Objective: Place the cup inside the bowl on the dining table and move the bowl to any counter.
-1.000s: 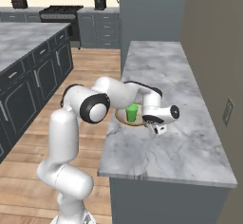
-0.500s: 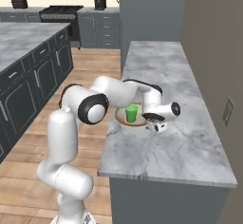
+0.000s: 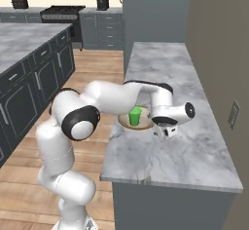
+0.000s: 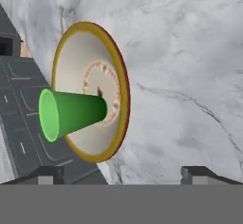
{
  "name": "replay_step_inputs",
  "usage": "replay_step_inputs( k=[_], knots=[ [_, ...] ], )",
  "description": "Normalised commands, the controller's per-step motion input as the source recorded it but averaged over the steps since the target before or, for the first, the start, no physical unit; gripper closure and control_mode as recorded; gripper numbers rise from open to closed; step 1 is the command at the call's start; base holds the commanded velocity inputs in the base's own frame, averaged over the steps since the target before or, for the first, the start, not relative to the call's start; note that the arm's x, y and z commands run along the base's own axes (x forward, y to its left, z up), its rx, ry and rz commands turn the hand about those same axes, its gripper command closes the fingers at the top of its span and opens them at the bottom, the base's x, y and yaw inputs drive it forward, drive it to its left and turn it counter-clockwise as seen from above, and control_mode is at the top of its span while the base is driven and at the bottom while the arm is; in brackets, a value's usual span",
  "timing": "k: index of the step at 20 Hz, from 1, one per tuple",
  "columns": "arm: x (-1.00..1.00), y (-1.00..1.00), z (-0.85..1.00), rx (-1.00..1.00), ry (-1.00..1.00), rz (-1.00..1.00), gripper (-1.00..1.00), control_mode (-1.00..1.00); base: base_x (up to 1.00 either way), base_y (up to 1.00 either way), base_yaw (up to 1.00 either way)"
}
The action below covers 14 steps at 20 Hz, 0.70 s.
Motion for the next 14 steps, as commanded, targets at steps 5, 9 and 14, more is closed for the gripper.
replay_step_inputs(
  k=[5, 9, 14],
  knots=[
    [-0.96, 0.0, 0.59, -0.02, 0.0, 0.03, -1.0, -1.0, 0.0, 0.0, 0.0],
    [-0.96, 0.1, 0.55, -0.04, 0.0, 0.11, -1.0, -1.0, 0.0, 0.0, 0.0],
    [-0.82, 0.3, 0.47, -0.06, 0.0, 0.16, -1.0, -1.0, 0.0, 0.0, 0.0]
  ],
)
